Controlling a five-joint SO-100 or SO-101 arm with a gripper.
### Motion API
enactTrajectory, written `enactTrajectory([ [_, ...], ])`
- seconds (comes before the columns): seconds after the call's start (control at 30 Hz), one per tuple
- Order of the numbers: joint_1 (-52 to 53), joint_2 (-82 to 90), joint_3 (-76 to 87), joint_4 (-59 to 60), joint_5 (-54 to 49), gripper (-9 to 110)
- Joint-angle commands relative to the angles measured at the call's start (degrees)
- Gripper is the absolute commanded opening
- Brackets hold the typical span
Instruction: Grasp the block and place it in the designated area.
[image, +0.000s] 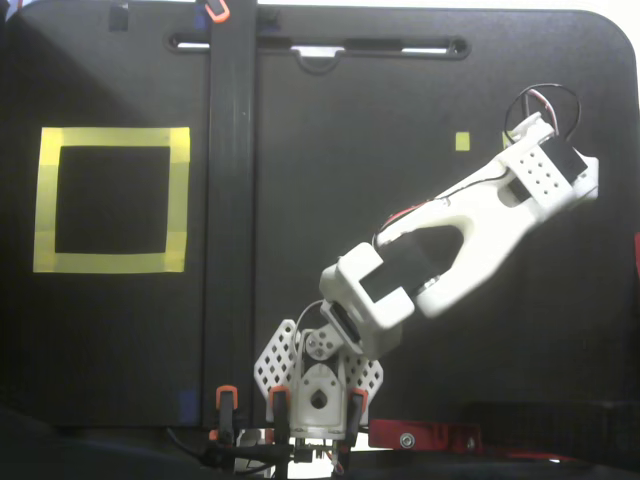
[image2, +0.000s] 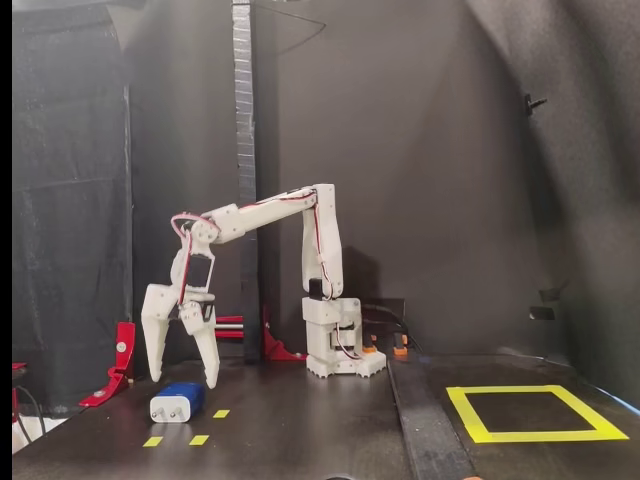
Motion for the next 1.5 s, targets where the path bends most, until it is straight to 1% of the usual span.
enactTrajectory([
  [0.0, 0.35, -0.35, 0.09, -0.35, -0.62, 32],
  [0.9, 1.32, -9.32, 0.09, -5.54, -2.72, 32],
  [0.97, 1.41, -9.76, 0.09, -5.71, -2.81, 30],
  [1.07, 1.58, -10.11, 0.09, -5.8, -2.81, 20],
  [1.17, 1.76, -10.11, 0.09, -5.89, -2.81, 17],
  [1.47, 1.76, -10.11, 0.09, -6.06, -2.81, 17],
])
